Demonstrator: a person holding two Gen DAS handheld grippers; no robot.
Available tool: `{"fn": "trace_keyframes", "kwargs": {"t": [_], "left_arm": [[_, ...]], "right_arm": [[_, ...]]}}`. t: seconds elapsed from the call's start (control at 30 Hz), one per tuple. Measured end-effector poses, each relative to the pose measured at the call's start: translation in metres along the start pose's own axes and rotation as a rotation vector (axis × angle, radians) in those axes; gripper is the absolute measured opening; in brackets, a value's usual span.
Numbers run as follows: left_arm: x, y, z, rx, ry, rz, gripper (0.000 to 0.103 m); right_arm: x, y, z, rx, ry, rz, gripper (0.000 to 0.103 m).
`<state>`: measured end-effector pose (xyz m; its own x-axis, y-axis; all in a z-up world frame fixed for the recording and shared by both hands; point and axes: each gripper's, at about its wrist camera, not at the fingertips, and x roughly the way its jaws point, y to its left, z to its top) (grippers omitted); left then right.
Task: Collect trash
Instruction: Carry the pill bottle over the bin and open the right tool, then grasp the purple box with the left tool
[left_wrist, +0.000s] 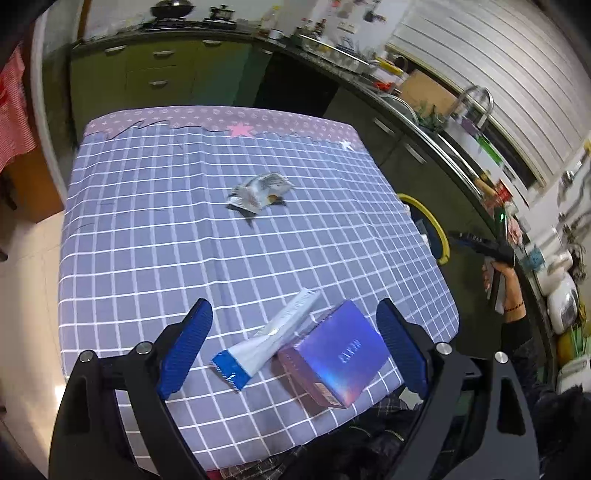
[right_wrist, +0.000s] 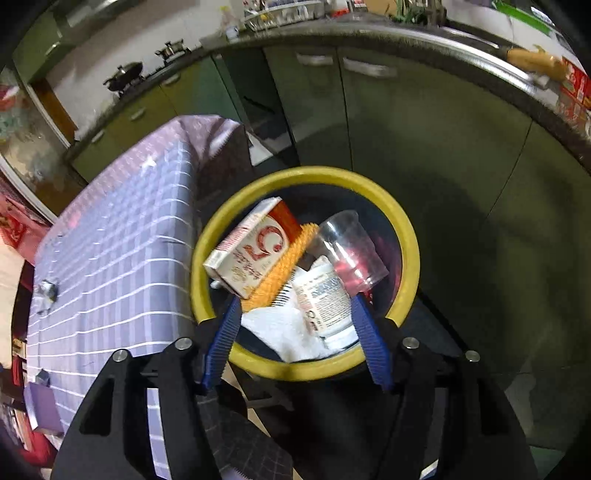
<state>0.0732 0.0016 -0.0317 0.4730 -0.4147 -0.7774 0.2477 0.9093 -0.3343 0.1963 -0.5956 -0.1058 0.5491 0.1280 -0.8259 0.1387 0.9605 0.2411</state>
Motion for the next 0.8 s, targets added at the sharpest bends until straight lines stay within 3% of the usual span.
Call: {"fn": "trace_keyframes", "kwargs": {"t": [0.13,0.27,0.4,0.67,0.8], "left_arm": [[0.007,-0.027,-0.004,0.151,0.03,-0.058,0.091],[0.013,-0.062,-0.017,0.404,0.049,-0.075,0.096],[0.029,-0.076,-0.025,0.558,0.109,-0.105,0.096],[0.07,-0.073,-0.03,0.698,0.251,-0.152,0.096],[0.085,-0.073,-0.034,0.743,0.298,-0.126,0.096]], "right_arm": [[-0.028,0.025,-0.006,-0.04,-0.035,0.046,0.067],[-0.048,0.048,-0.017,-0.076,-0.051,0.109,0.069],[-0.057,0.07,-0.029,-0.123,-0.037,0.144,0.07],[-0.053,0.097,-0.043,-0.176,-0.002,0.199,0.071],[-0.047,0.103,-0.046,-0.18,0.018,0.206,0.071]]}}
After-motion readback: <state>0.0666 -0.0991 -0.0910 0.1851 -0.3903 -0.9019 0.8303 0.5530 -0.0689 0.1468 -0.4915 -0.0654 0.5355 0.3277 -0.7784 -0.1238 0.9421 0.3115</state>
